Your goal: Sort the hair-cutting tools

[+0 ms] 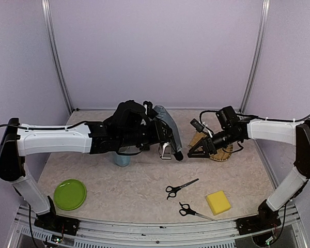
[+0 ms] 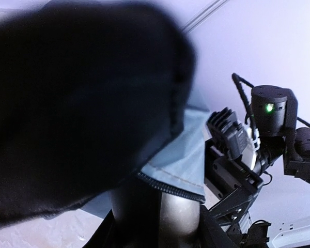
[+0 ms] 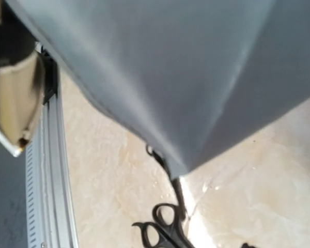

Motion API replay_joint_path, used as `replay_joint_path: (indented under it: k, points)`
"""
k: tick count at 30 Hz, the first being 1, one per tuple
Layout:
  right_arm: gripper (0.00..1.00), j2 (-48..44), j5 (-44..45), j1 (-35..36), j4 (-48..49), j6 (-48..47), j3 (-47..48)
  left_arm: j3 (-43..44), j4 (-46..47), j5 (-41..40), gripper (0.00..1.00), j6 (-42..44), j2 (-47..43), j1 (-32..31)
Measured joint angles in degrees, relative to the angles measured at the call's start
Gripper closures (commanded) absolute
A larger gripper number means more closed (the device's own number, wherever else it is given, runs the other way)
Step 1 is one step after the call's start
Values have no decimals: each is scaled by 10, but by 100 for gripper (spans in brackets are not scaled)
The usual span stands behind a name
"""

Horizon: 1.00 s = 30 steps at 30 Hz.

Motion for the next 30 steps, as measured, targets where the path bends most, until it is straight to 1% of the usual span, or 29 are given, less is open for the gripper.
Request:
replay_joint_path:
  k: [4,7,14,19,21,26,28,30]
  points:
    - [28,32,-11,6,10,10,7,-6,24,5,100,-18,-3,6]
    - [26,54,-18,10,16,15,16,-21,45,16,100,-33,-8,11]
    - [26,82,-46,29,37,28,37,-43,68,31,100,-59,-9,24]
    - [22,122,-70,48,51,37,59,-47,85,34,100,-70,-10,26]
    - [23,134,-77,56,55,43,59,-48,92,35,100,-74,-10,26]
    - [41,156,-108,62,77,63,59,-49,101,35,100,-79,-11,26]
    - [55,156,-123,62,89,75,59,-49,101,35,100,-80,-13,26]
    - [76,156,-136,62,105,81,58,-49,101,35,100,-82,-16,26]
